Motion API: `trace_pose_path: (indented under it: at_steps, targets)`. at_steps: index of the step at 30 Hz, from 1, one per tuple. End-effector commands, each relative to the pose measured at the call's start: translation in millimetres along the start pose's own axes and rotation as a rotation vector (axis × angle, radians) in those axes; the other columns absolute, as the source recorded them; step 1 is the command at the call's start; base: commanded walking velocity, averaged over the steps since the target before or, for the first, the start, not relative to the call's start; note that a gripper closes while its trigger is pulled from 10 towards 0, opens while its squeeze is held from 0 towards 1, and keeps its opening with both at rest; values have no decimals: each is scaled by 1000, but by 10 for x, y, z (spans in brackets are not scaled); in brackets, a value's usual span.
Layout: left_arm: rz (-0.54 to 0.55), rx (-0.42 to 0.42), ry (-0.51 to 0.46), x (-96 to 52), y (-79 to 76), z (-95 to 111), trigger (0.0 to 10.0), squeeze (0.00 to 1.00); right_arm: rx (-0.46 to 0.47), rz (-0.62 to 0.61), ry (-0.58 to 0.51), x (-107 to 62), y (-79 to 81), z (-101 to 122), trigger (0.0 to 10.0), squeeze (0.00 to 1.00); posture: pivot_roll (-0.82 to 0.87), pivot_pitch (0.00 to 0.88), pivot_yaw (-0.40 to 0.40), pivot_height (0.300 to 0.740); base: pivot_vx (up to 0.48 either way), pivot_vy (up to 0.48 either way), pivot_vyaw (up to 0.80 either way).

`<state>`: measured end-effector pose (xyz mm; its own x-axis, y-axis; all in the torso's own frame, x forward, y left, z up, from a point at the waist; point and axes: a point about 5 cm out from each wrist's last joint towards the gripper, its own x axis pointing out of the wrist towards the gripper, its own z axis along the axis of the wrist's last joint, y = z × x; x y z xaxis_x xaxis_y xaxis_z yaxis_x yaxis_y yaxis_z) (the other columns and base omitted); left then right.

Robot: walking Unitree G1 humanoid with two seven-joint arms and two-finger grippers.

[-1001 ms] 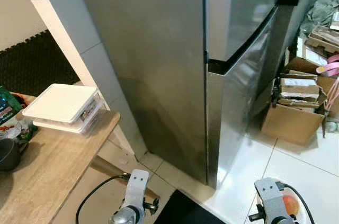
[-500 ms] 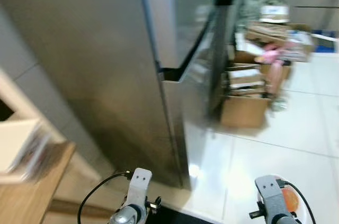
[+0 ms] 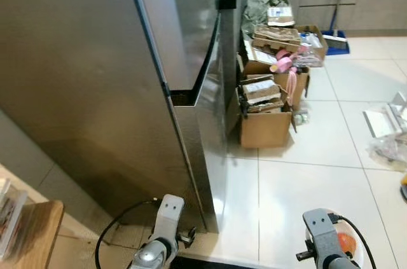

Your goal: Restocking fridge

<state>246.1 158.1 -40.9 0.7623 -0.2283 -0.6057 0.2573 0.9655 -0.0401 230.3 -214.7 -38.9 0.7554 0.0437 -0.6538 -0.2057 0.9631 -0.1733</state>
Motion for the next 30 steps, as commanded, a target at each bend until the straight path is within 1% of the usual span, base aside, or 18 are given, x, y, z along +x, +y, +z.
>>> trace_pose_path:
  at_steps: [1,8,9,10,12,15,28,30]
  targets:
    - [18,-27,18,-30,25,-77,10000,0,-12,5,-4,-5,21,-12,10000,0,-107,67,108,740,0,-356,0]
    - [38,-34,10,-33,47,-66,10000,0,-9,4,-7,-7,10,-11,10000,0,-108,68,109,740,0,-440,0]
    - [106,-58,13,-35,106,-59,10000,0,-9,4,-7,-8,6,-12,10000,0,-109,69,106,740,0,0,0]
    - [128,-79,7,-35,134,-44,10000,0,-9,5,-7,-7,7,-11,10000,0,-109,69,106,740,0,0,0]
    - [138,-93,2,-35,149,-33,10000,0,-9,5,-7,-6,8,-9,10000,0,-109,69,106,740,0,0,0]
    - [133,-86,-16,-32,165,12,10000,0,-13,10,-9,-1,14,2,10000,0,-106,69,105,740,0,0,0]
    - [139,-86,-32,-32,164,44,10000,0,-18,24,-25,25,27,68,10000,0,-104,73,107,740,0,0,0]
    - [112,-35,-27,-25,141,59,10000,0,-18,23,-30,29,21,84,10000,0,-102,77,105,740,0,0,0]
